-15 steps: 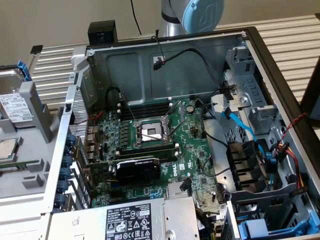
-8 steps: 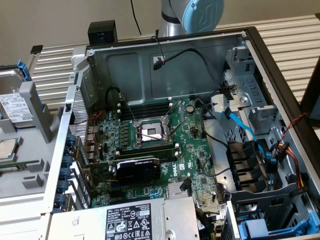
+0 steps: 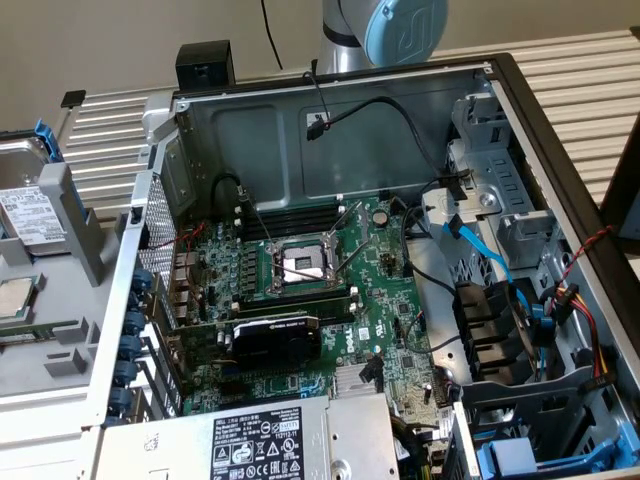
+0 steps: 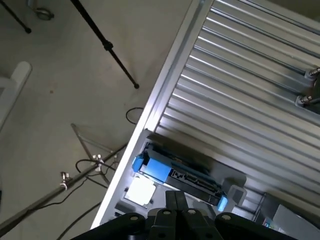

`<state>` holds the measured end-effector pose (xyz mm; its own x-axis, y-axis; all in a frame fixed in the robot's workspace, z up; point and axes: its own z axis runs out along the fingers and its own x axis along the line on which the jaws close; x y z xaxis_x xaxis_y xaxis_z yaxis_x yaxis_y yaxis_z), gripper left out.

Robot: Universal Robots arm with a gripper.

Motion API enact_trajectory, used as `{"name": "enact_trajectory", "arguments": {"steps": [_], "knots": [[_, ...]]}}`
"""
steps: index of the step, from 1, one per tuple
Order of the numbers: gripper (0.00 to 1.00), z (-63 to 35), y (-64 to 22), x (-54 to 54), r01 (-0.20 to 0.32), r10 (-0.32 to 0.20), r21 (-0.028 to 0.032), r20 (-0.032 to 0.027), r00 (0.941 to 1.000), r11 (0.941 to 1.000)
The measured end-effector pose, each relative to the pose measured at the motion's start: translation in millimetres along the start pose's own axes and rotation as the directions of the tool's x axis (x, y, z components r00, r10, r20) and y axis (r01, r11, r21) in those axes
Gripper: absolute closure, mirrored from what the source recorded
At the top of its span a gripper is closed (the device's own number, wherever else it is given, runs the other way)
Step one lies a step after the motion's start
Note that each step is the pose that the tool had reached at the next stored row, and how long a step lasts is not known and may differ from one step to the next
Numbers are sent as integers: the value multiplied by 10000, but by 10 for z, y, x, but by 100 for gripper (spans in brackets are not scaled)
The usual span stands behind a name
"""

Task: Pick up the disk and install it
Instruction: 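Pick up the disk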

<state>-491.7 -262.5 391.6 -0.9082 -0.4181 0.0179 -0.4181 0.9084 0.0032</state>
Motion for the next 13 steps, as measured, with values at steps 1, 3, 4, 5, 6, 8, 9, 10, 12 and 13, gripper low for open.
{"name": "enact_trajectory", "arguments": {"steps": [1,3,4,5,6,8,9,10,12,13], "knots": [[89,0,0,0,179,-179,2,1,9998,9998],[89,2,0,0,545,-545,6,5,9985,9985],[89,4,0,0,724,-724,8,8,9974,9974],[89,6,0,0,915,-915,11,9,9958,9958],[89,8,0,0,1092,-1092,12,8,9940,9940],[89,12,0,0,1459,-1460,13,9,9893,9893],[89,14,0,0,1638,-1638,13,10,9865,9865],[89,16,0,0,1815,-1815,12,11,9834,9834],[89,19,0,0,2169,-2169,14,11,9762,9762],[89,20,0,-1,2354,-2354,17,10,9719,9719]]}}
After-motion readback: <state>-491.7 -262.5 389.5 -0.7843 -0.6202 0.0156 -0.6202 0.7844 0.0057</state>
